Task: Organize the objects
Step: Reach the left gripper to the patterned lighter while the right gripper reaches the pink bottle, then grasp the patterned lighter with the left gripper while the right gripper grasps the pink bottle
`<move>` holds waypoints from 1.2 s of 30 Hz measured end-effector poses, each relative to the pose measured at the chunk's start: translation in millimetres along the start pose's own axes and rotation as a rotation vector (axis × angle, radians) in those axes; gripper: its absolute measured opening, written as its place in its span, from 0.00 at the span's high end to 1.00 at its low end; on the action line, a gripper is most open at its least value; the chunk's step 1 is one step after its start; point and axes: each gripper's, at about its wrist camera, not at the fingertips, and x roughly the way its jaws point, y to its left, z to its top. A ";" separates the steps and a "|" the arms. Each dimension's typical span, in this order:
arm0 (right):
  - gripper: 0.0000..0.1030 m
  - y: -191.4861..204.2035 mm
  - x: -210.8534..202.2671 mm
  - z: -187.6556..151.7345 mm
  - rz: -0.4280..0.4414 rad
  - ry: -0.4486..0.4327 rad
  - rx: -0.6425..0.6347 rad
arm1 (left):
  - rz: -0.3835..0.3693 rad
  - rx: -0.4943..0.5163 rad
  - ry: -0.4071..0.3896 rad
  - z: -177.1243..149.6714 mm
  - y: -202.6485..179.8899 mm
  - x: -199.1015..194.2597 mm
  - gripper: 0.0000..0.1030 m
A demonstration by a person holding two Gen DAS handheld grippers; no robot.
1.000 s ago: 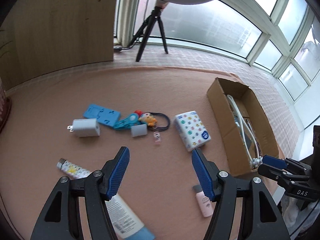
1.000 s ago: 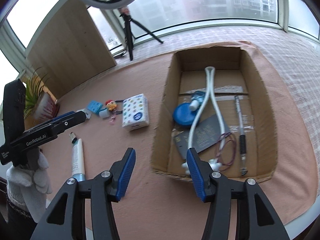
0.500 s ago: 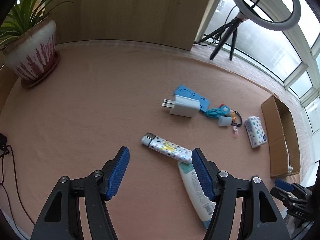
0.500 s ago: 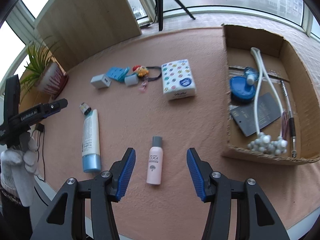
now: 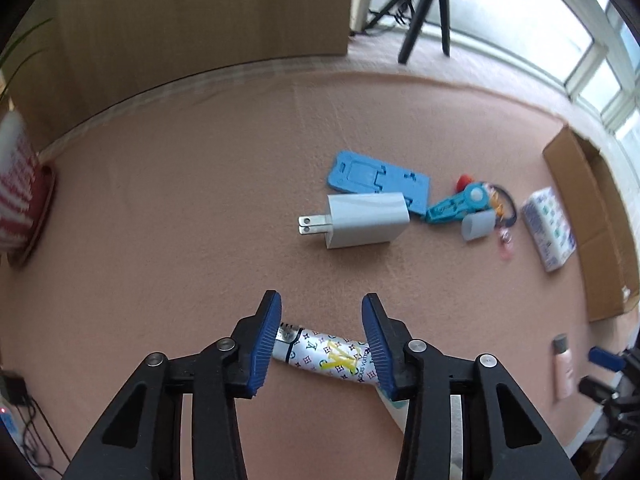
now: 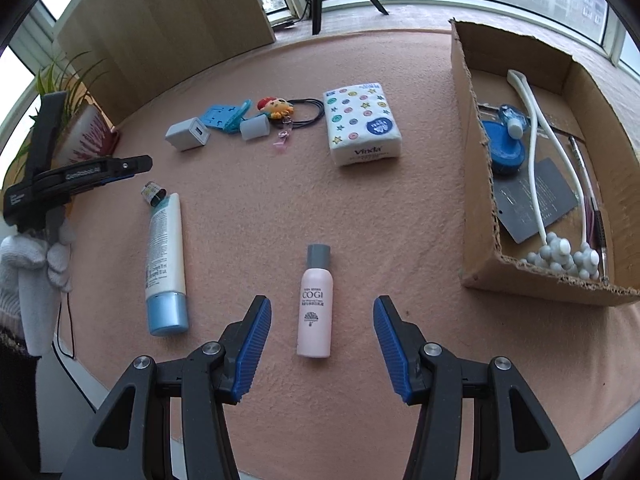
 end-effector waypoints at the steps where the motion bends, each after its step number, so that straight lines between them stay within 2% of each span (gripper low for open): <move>1: 0.52 -2.1 0.1 -0.9 -0.001 0.003 0.008 | 0.005 0.026 0.015 -0.6 -3.0 4.1 0.56; 9: 0.52 -7.0 4.6 -3.9 -0.002 0.022 0.036 | 0.030 0.091 0.031 -24.7 -1.6 0.9 0.58; 18: 0.52 5.3 13.8 4.8 -0.016 0.031 -0.009 | 0.022 0.072 0.010 -68.0 13.3 -13.3 0.58; 22: 0.52 10.1 17.9 6.0 -0.032 0.042 -0.036 | 0.020 0.020 -0.014 -79.9 18.8 -24.7 0.58; 24: 0.52 11.8 19.2 5.5 -0.037 0.047 -0.047 | 0.014 -0.034 -0.032 -84.5 24.6 -34.5 0.55; 26: 0.52 14.2 20.0 4.6 -0.047 0.049 -0.059 | -0.011 -0.111 -0.048 -93.6 30.3 -46.3 0.44; 27: 0.52 15.4 19.8 4.0 -0.051 0.048 -0.063 | -0.032 -0.143 -0.051 -98.4 32.0 -50.1 0.42; 31: 0.52 16.9 19.0 2.6 -0.047 0.047 -0.063 | -0.077 -0.198 -0.011 -106.7 35.4 -46.1 0.31; 34: 0.52 17.8 18.4 1.7 -0.045 0.045 -0.062 | -0.136 -0.256 0.020 -108.0 41.0 -35.3 0.30; 36: 0.52 17.9 18.7 1.5 -0.044 0.047 -0.064 | -0.142 -0.266 0.027 -103.6 44.8 -28.3 0.30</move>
